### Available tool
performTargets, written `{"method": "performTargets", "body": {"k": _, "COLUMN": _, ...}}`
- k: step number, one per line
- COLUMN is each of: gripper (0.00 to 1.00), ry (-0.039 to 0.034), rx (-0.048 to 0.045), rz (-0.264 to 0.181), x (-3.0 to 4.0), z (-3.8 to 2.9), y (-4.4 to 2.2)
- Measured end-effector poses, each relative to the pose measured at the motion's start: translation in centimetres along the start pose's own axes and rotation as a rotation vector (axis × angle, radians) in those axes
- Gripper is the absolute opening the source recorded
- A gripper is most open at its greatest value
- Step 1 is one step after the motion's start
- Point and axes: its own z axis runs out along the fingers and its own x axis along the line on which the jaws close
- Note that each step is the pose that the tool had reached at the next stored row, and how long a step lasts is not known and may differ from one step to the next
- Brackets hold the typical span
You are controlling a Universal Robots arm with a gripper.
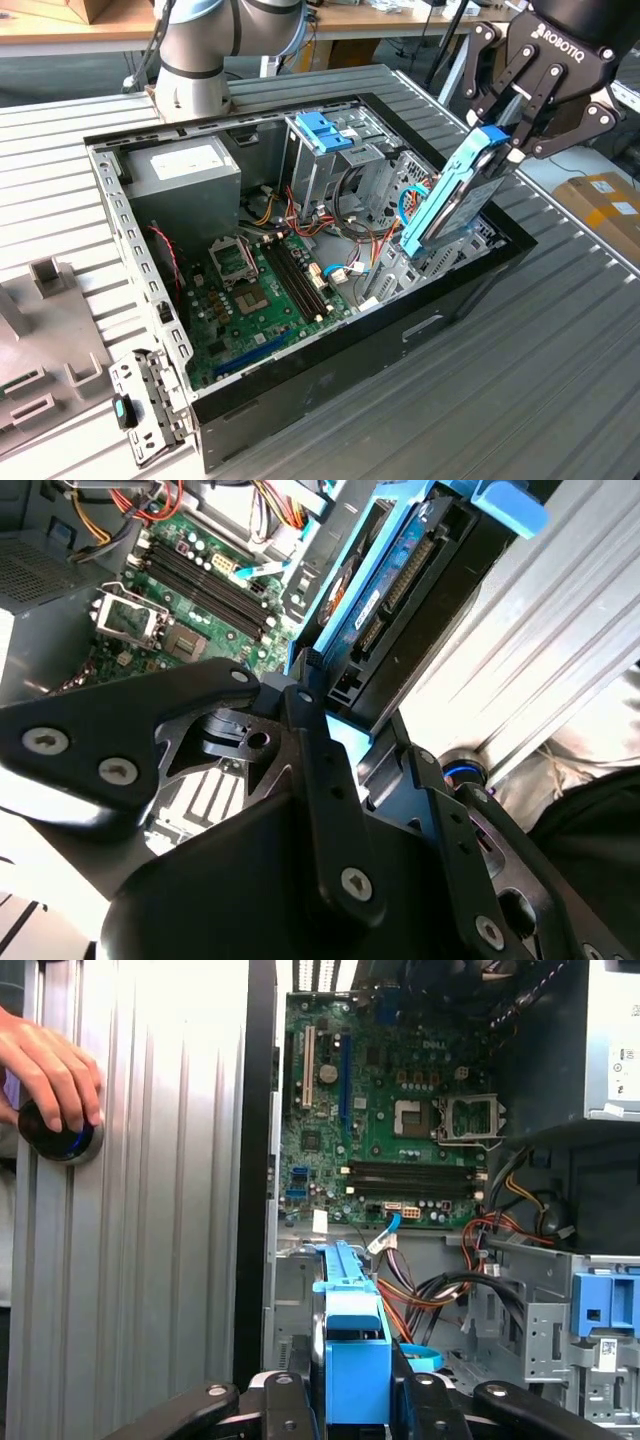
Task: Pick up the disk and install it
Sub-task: 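Insert the disk into the insertion slot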
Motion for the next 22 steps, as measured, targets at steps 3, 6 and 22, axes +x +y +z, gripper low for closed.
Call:
{"method": "performTargets", "body": {"k": 3, "gripper": 0.37, "ry": -0.0051, "rx": -0.0004, "rz": 0.0, "x": -0.05, "z": 0.14, "y": -0.42}}
{"method": "performTargets", "body": {"k": 6, "gripper": 0.37, "ry": -0.0055, "rx": 0.0008, "rz": 0.033, "x": -0.16, "z": 0.45, "y": -0.89}}
{"method": "performTargets", "body": {"k": 22, "gripper": 0.37, "ry": -0.0057, "rx": 0.0018, "rz": 0.052, "x": -1.16, "z": 1.41, "y": -1.08}}
